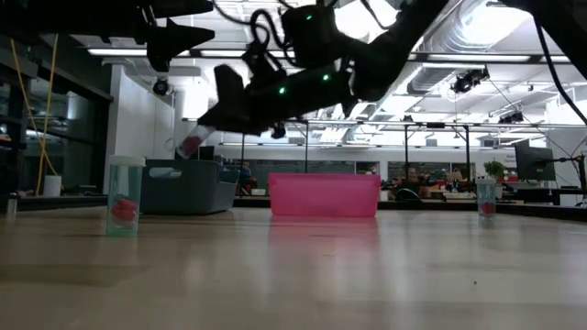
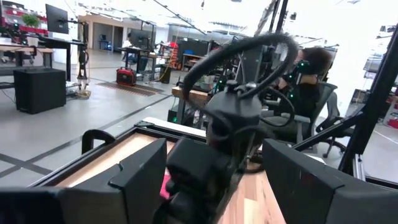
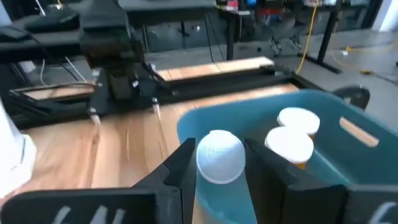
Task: Pick and place medicine bottles into bin by pill shape (circle, oval)
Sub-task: Put the middle right blue capsule bottle into the blue bin
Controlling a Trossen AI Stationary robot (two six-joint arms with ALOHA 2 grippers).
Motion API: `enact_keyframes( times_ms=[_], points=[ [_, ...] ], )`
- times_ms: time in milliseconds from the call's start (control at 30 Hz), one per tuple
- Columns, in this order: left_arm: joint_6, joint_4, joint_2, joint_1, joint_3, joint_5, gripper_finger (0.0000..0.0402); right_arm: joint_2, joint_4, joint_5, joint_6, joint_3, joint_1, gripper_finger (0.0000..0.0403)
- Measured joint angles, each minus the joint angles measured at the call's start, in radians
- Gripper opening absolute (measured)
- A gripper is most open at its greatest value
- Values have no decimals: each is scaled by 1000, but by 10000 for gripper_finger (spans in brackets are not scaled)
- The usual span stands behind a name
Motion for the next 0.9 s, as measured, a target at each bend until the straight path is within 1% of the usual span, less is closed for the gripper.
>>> enact_keyframes(
  times_ms=[200,400,900],
  points=[
    [8,-1,0,0,0,0,252,18,-37,40,19,10,-13,95],
    [8,-2,0,0,0,0,252,18,-65,23,78,10,-25,95],
    [8,-3,0,0,0,0,252,18,-106,15,72,10,-24,152]
  ],
)
